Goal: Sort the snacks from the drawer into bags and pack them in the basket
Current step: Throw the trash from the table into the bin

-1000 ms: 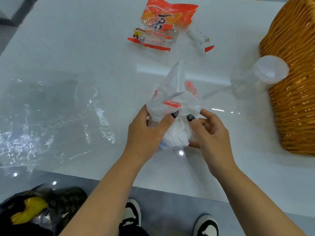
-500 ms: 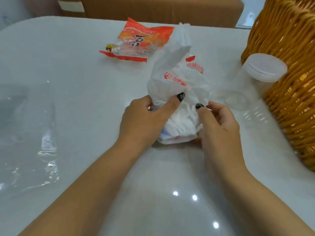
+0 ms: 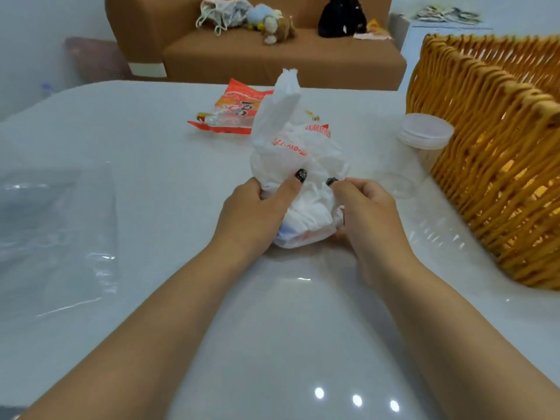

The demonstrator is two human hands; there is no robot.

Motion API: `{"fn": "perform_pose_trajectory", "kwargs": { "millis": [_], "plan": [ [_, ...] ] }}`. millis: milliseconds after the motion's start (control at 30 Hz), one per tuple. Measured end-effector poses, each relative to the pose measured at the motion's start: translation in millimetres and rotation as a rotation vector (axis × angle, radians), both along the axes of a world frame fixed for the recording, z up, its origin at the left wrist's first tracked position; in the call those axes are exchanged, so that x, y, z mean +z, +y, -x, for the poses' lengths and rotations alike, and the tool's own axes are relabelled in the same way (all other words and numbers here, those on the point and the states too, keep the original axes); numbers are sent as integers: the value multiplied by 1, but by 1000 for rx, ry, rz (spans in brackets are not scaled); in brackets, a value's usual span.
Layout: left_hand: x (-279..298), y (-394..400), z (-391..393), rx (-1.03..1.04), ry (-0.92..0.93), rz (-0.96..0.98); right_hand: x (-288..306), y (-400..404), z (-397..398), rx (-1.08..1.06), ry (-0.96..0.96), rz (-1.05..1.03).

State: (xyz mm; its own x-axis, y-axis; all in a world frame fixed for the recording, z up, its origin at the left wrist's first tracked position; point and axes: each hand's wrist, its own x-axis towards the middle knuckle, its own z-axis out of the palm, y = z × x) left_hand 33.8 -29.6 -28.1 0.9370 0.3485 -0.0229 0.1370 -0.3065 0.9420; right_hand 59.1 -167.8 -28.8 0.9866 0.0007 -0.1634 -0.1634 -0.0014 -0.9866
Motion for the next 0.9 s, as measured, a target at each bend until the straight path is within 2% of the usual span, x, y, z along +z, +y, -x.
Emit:
{"fn": "perform_pose_trajectory", "kwargs": {
  "millis": [200,333,500,667,900],
  "plan": [
    [36,2,33,-172,107,98,41,-12,28,92,22,31],
    [60,3,79,-124,155,216,70,-19,67,147,48,29],
    [59,13,141,-120,195,288,79,-20,133,202,138,36],
    [63,25,184,-159,257,250,70,-17,187,275,221,30],
    [65,54,240,-114,258,231,65,7,234,345,285,-36]
  ]
}}
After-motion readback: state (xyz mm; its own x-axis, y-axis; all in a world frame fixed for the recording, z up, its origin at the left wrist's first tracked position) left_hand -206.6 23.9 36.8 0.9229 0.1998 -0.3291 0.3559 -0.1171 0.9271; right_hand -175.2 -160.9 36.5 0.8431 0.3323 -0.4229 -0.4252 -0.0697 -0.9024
